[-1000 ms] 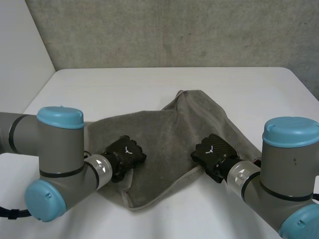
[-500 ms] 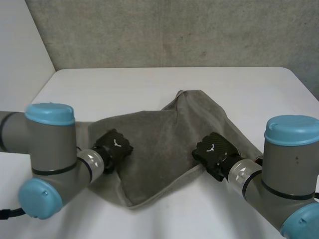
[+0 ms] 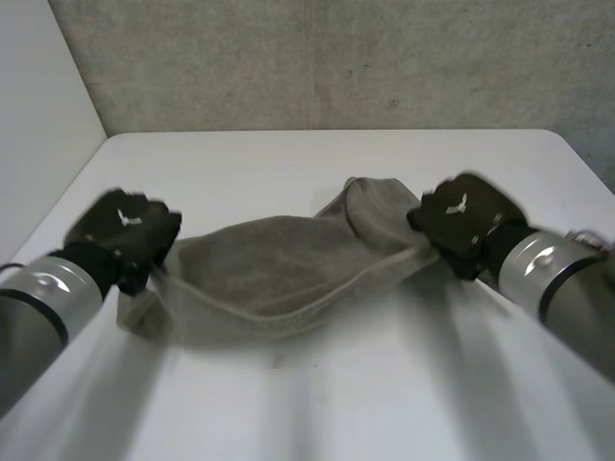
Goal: Fold the towel.
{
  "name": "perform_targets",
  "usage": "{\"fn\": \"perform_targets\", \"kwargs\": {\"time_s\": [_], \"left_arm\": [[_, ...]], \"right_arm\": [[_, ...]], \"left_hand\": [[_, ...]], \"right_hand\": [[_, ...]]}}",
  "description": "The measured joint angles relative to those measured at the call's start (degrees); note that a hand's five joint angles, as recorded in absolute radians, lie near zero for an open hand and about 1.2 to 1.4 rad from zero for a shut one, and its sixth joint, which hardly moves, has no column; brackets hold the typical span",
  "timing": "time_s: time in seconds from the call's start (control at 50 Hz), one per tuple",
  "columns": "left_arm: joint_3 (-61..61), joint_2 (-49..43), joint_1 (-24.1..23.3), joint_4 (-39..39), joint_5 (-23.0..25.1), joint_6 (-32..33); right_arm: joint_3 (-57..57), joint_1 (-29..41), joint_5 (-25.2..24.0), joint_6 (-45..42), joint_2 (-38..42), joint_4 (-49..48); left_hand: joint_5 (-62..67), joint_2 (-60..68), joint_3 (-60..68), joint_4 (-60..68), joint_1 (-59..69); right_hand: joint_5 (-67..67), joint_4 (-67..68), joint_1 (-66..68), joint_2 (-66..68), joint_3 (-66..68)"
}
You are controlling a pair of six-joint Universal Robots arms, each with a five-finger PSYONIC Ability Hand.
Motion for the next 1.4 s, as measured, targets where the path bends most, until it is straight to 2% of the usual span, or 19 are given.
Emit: {"fn": "perform_targets", "kwargs": {"time_s": [0.18,0.32,0.42,0.52,0.6,0.72,0.78,0.86,0.94,1.04,1.16,1.28,1.4], "left_arm": [[4.53,10.57,-0.73,0.38,-0.08,-10.83],[6.74,11.53,-0.77,1.14,-0.27,-14.93],[7.09,6.16,-0.75,3.29,-0.54,-15.28],[9.23,-3.91,-0.89,6.71,-1.88,-15.0],[13.16,-11.46,-1.18,8.55,-3.27,-14.9],[29.26,-24.8,-1.79,9.77,-4.54,-15.23],[38.6,-29.48,-1.92,10.12,-4.68,-15.5],[54.01,-34.13,-1.93,12.06,-4.72,-17.03],[61.54,-35.24,-1.88,14.56,-4.83,-19.25],[64.08,-34.88,-1.41,16.84,-5.55,-22.8],[56.44,-32.59,0.71,16.82,-6.39,-26.04],[37.93,-28.47,2.72,17.29,-4.89,-26.26],[21.86,-25.95,4.29,21.56,-2.33,-25.74]], "right_arm": [[-12.26,-1.98,-3.2,0.4,-7.9,13.71],[-22.06,-2.85,-3.69,-1.6,-6.91,25.33],[-28.17,-2.82,-3.33,-4.87,-0.77,30.01],[-34.83,-2.23,-2.76,-7.7,9.38,31.24],[-39.63,-1.68,-2.45,-8.23,16.25,30.72],[-55.5,0.75,-0.83,-8.23,29.62,25.53],[-65.06,1.69,0.22,-8.18,35.19,20.3],[-79.51,2.42,0.93,-8.05,41.58,7.34],[-84.26,2.57,0.46,-7.94,42.71,-1.75],[-80.8,2.52,-0.93,-8.06,40.31,-4.19],[-69.18,2.45,-3.4,-9.59,35.74,4.35],[-53.28,2.48,-5.22,-18.66,33.87,18.21],[-39.81,2.48,-5.31,-29.68,34.42,22.36]], "left_hand": [[0.0,0.0,0.0,0.0,0.0],[0.01,0.0,0.04,0.0,0.0],[0.01,0.02,0.05,0.01,0.0],[0.01,0.02,0.06,0.01,0.0],[0.01,0.02,0.06,0.02,0.0],[0.02,0.04,0.08,0.03,0.01],[0.03,0.04,0.09,0.03,0.09],[0.03,0.05,0.09,0.03,0.24],[0.03,0.05,0.09,0.03,0.24],[0.05,0.05,0.09,0.04,0.24],[0.05,0.05,0.09,0.04,0.24],[0.05,0.05,0.09,0.05,0.25],[0.06,0.06,0.1,0.05,0.25]], "right_hand": [[-0.01,0.0,0.0,0.0,0.0],[-0.01,0.0,0.0,0.0,0.0],[-0.01,0.0,0.0,0.0,0.0],[-0.01,0.0,0.0,0.0,0.0],[-0.01,0.0,0.0,0.0,0.0],[-0.01,0.0,0.0,0.01,0.0],[-0.01,0.0,0.0,0.01,0.0],[-0.01,0.0,0.0,0.02,0.0],[-0.01,0.0,0.0,0.03,0.0],[-0.01,0.0,0.0,0.03,0.04],[-0.01,0.0,0.01,0.27,0.8],[-0.01,0.0,0.01,0.27,0.81],[-0.01,0.0,0.01,0.27,0.81]]}}
